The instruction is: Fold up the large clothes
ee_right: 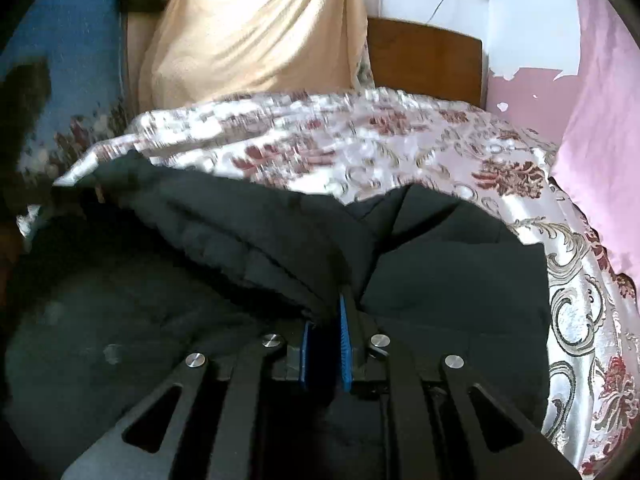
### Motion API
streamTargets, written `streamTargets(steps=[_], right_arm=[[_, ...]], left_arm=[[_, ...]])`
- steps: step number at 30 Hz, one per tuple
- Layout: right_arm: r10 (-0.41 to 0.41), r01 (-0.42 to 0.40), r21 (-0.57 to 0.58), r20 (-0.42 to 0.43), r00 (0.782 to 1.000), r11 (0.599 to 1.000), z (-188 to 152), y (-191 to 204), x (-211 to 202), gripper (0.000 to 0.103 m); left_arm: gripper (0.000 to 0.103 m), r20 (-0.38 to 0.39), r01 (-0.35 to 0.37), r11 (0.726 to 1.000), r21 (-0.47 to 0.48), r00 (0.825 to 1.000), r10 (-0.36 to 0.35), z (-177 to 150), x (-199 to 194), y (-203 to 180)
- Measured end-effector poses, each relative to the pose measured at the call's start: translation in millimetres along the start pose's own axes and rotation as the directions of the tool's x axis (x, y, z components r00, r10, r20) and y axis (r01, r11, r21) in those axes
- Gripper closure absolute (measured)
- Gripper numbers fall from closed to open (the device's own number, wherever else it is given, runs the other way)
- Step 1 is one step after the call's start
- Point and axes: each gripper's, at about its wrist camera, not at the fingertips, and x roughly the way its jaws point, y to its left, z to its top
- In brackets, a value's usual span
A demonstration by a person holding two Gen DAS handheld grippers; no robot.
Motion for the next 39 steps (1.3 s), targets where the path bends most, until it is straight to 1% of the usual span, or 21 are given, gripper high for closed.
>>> streamTargets(steps=[2, 4, 6, 8, 9, 11, 13, 14, 15, 17, 18, 19, 21, 24, 27, 28, 30, 31, 33, 36, 39], right_arm=[[0.013, -0.014, 0.019, 0.055, 0.998, 1.000, 2.2, -5.0, -21.0, 0.090], [0.034, -0.040, 0.059, 0.089, 0.995, 0.997, 9.3, -9.1, -38.8, 0.089], [0.045, -0.053, 0.085, 0.093, 0.995, 0.995, 20.0, -7.5, -41.7, 0.089], [0.109, -0.120, 0.109, 0.099, 0.989, 0.987, 44.1, 0.7, -36.3, 0.089], [0.109, -0.120, 0.109, 0.099, 0.989, 0.987, 44.1, 0.7, -36.3, 0.089], [0.121, -0.133, 0.119, 0.108, 0.987, 0.984, 59.7, 6.4, -36.2, 0.089], [0.131, -0.153, 0.141, 0.151, 0.980, 0.978, 67.8, 8.6, -44.9, 0.089], [0.134, -0.155, 0.145, 0.143, 0.980, 0.977, 71.0, 10.8, -43.7, 0.089], [0.145, -0.159, 0.143, 0.107, 0.984, 0.977, 74.8, 15.0, -35.5, 0.089], [0.178, -0.177, 0.125, -0.002, 0.984, 0.976, 74.2, 25.5, -10.8, 0.089], [0.181, -0.173, 0.107, -0.069, 0.981, 0.979, 69.2, 30.7, 3.8, 0.089], [0.158, -0.148, 0.083, -0.135, 0.978, 0.985, 61.1, 33.7, 16.8, 0.089], [0.147, -0.137, 0.062, -0.191, 0.971, 0.989, 44.0, 30.6, 28.1, 0.091], [0.137, -0.137, 0.012, -0.201, 0.970, 0.990, 29.4, 24.6, 33.0, 0.097], [0.062, -0.087, -0.106, -0.223, 0.973, 0.991, 29.8, 33.1, 54.5, 0.098], [0.048, -0.076, -0.114, -0.230, 0.972, 0.990, 32.7, 32.8, 61.2, 0.099], [0.038, -0.063, -0.098, -0.240, 0.970, 0.993, 39.1, 29.7, 78.9, 0.100], [0.041, -0.060, -0.076, -0.239, 0.970, 0.995, 44.0, 26.1, 85.0, 0.103], [0.059, -0.067, -0.025, -0.233, 0.971, 0.997, 49.9, 19.4, 95.4, 0.103], [0.081, -0.079, 0.019, -0.207, 0.975, 0.997, 45.0, 15.1, 102.0, 0.103], [0.039, -0.040, -0.001, -0.165, 0.985, 0.999, 32.9, 26.3, 86.6, 0.103]], left_arm=[[0.076, 0.032, 0.002, 1.000, 0.016, 0.999, -0.003, -8.4, -0.3, 0.5], [0.076, 0.048, 0.009, 1.000, 0.006, 0.999, -0.009, -10.5, -1.8, 4.2], [0.077, 0.058, 0.014, 1.000, -0.003, 0.998, -0.014, -11.6, -2.6, 6.5], [0.077, 0.061, 0.015, 1.000, -0.004, 0.998, -0.014, -11.7, -1.7, 6.9], [0.077, 0.062, 0.015, 1.000, -0.002, 0.998, -0.015, -11.9, -1.5, 6.9], [0.077, 0.068, 0.019, 1.000, -0.007, 0.998, -0.019, -11.7, -1.1, 7.6], [0.077, 0.075, 0.028, 1.000, -0.014, 0.997, -0.027, -13.3, -1.3, 9.0], [0.077, 0.078, 0.034, 0.999, -0.018, 0.996, -0.033, -13.9, -1.7, 10.3], [0.077, 0.080, 0.038, 0.999, -0.020, 0.996, -0.036, -14.5, -2.0, 10.7], [0.077, 0.079, 0.055, 0.998, -0.031, 0.995, -0.052, -14.2, -2.2, 13.8], [0.076, 0.078, 0.064, 0.997, -0.037, 0.995, -0.061, -14.9, -2.5, 15.3], [0.075, 0.074, 0.082, 0.996, -0.045, 0.994, -0.079, -15.1, -3.0, 18.3], [0.075, 0.056, 0.112, 0.993, -0.048, 0.992, -0.109, -15.1, -3.3, 22.4], [0.075, 0.017, 0.105, 0.994, -0.030, 0.994, -0.105, -12.6, 2.2, 21.3], [0.075, -0.029, 0.053, 0.999, 0.009, 0.998, -0.053, -4.8, 20.1, 16.2], [0.075, -0.050, 0.042, 0.999, 0.016, 0.998, -0.041, -0.2, 28.4, 16.3], [0.075, -0.086, 0.050, 0.999, -0.002, 0.995, -0.050, 8.1, 39.8, 22.0], [0.075, -0.103, 0.062, 0.998, -0.028, 0.993, -0.064, 12.9, 46.3, 27.5], [0.075, -0.113, 0.071, 0.996, -0.060, 0.991, -0.077, 15.8, 54.7, 33.8], [0.075, -0.096, 0.059, 0.997, -0.043, 0.993, -0.063, 10.6, 52.2, 29.5], [0.075, -0.060, 0.052, 0.998, -0.021, 0.997, -0.053, -1.3, 36.9, 23.7]])
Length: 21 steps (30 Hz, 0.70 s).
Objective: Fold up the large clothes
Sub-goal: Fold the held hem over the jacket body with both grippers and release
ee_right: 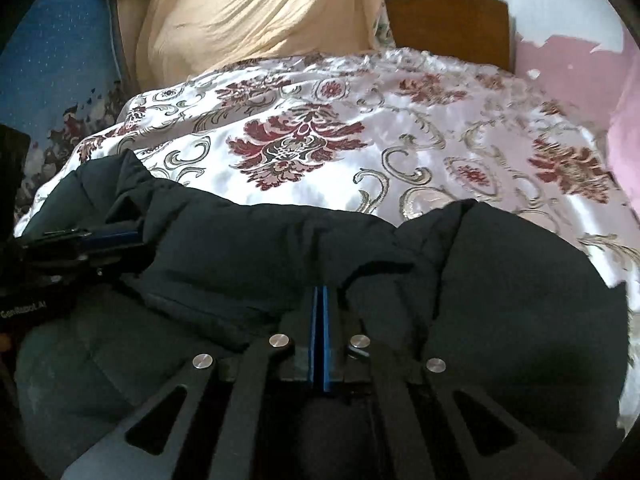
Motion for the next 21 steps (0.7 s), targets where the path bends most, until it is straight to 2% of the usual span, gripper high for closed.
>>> streamTargets(steps=[2, 6, 9, 12, 13, 14, 15, 16, 17, 21], right_arm=[[-0.013, 0.013, -0.018, 0.032, 0.999, 1.000, -6.3, 2.3, -2.0, 0.103], [0.027, -0.028, 0.020, 0.017, 0.999, 0.999, -0.6, -7.9, 6.9, 0.103], [0.015, -0.016, 0.011, 0.025, 1.000, 1.000, -2.5, -6.2, 2.8, 0.103], [0.013, -0.013, 0.010, 0.038, 0.999, 1.000, -2.6, -5.7, 0.2, 0.103], [0.016, -0.017, 0.008, 0.052, 0.999, 1.000, -3.2, -5.5, -3.0, 0.103], [0.018, -0.018, 0.005, 0.063, 0.998, 1.000, -3.9, -4.5, -5.9, 0.102], [0.019, -0.020, 0.003, 0.076, 0.997, 1.000, -4.6, -3.9, -9.4, 0.100], [0.027, -0.028, 0.004, 0.085, 0.996, 1.000, -5.4, -3.8, -12.6, 0.099], [0.031, -0.032, 0.008, 0.089, 0.996, 0.999, -5.9, -4.3, -14.9, 0.098], [0.033, -0.037, 0.034, 0.099, 0.995, 0.999, -11.3, -6.3, -30.3, 0.092]], left_arm=[[0.075, 0.006, 0.001, 1.000, -0.010, 1.000, -0.001, 0.4, 3.3, 2.5], [0.075, 0.008, 0.011, 1.000, -0.021, 1.000, -0.011, 4.4, 8.5, 6.4], [0.075, 0.018, 0.009, 1.000, -0.014, 1.000, -0.009, 4.2, 6.5, 4.8], [0.074, 0.052, 0.043, 0.999, -0.014, 0.998, -0.042, 2.7, -0.9, 5.7], [0.071, 0.065, 0.064, 0.998, -0.018, 0.996, -0.063, 1.9, -4.5, 7.0], [0.063, 0.075, 0.093, 0.995, -0.022, 0.993, -0.091, 1.1, -7.7, 8.1], [0.051, 0.089, 0.138, 0.990, -0.026, 0.987, -0.136, -0.5, -11.6, 9.5], [0.046, 0.104, 0.190, 0.981, -0.031, 0.977, -0.186, -2.5, -16.0, 10.7], [0.041, 0.111, 0.209, 0.977, -0.032, 0.973, -0.204, -4.0, -18.4, 10.4], [0.040, 0.093, 0.184, 0.982, -0.048, 0.979, -0.179, -5.8, -23.9, 6.0]])
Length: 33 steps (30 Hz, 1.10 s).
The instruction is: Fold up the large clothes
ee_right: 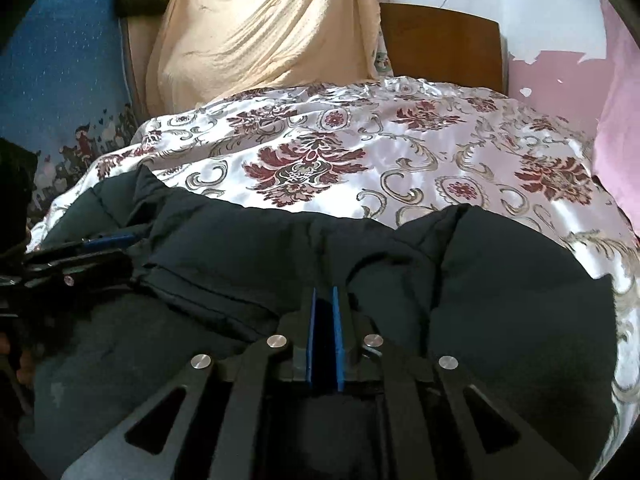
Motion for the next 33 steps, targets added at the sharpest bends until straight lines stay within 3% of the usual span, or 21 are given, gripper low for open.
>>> streamTargets(steps=[3, 6, 8, 11, 19, 21, 23, 33], right_arm=[[-0.004, 0.004, 0.011, -0.005, 1.000, 1.000, -1.2, -0.9, -13.6, 0.083], [0.005, -0.005, 0.024, -0.013, 1.000, 1.000, -0.9, -4.3, -27.5, 0.059], [-0.005, 0.006, 0.030, -0.006, 1.000, 1.000, -0.5, -4.7, -37.0, 0.038], [-0.019, 0.019, 0.048, -0.001, 1.000, 0.999, 0.2, -4.6, -54.5, 0.037], [-0.035, 0.031, 0.079, 0.048, 0.998, 0.996, -2.8, 1.9, -120.2, 0.032], [-0.036, 0.030, 0.090, 0.056, 0.998, 0.995, -3.6, 3.3, -134.2, 0.025], [-0.034, 0.026, 0.104, 0.075, 0.997, 0.994, -4.0, 4.4, -152.9, 0.017], [-0.014, 0.001, 0.094, 0.145, 0.989, 0.996, -10.7, 29.2, -240.2, 0.008]], left_arm=[[0.039, -0.025, -0.048, 0.996, -0.073, 0.999, 0.047, 2.9, -10.2, -0.1], [0.033, -0.062, -0.113, 0.990, -0.086, 0.992, 0.108, 4.5, -17.9, -4.4], [0.030, -0.101, -0.161, 0.983, -0.088, 0.983, 0.151, 5.1, -21.3, -9.3], [0.025, -0.134, -0.241, 0.964, -0.108, 0.965, 0.226, 3.3, -29.5, -13.2], [0.015, -0.074, -0.274, 0.926, -0.258, 0.962, 0.264, -5.6, -94.4, -25.7], [0.007, -0.057, -0.289, 0.917, -0.275, 0.957, 0.284, -7.8, -111.0, -32.1], [0.006, -0.038, -0.313, 0.910, -0.272, 0.948, 0.315, -10.6, -130.8, -42.1], [0.000, 0.029, -0.368, 0.912, -0.182, 0.925, 0.379, -22.4, -211.1, -107.4]])
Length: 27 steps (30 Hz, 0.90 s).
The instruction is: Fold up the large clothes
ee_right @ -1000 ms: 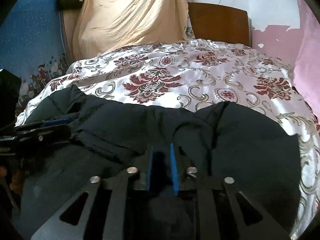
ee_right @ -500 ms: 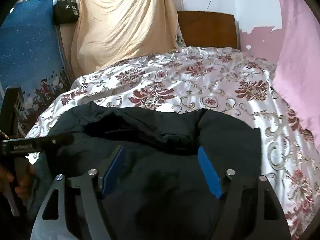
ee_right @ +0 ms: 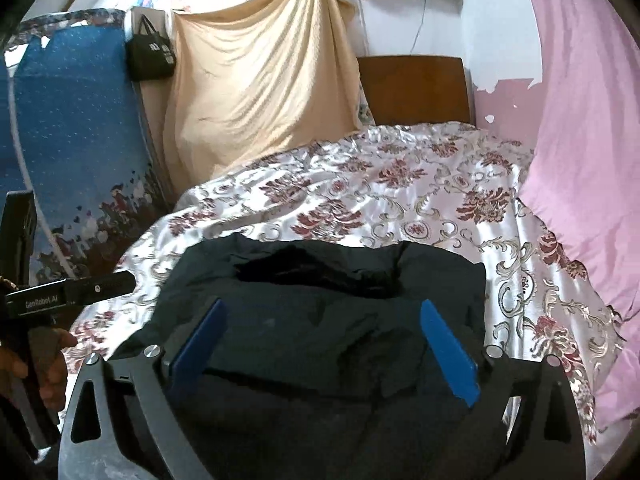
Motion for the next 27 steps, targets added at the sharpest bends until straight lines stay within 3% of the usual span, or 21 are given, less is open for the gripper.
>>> streamTargets(steps=[5, 11, 27], right_arm=[[-0.007, 0.007, -0.025, 0.021, 1.000, 1.000, -8.3, 15.2, -43.7, 0.008], [-0.015, 0.016, -0.051, 0.028, 1.000, 0.999, -27.7, 27.7, -98.1, 0.008], [-0.027, 0.031, -0.099, 0.040, 0.999, 0.995, -80.6, 46.2, -201.4, 0.008]], left_arm=[[0.000, 0.049, -0.044, 0.997, 0.063, 0.998, 0.041, -16.3, -51.8, -13.1], [0.000, 0.054, -0.095, 0.988, 0.120, 0.995, 0.089, -42.7, -97.4, -21.4], [0.000, 0.063, -0.149, 0.938, 0.313, 0.989, 0.137, -122.8, -169.3, -42.7]])
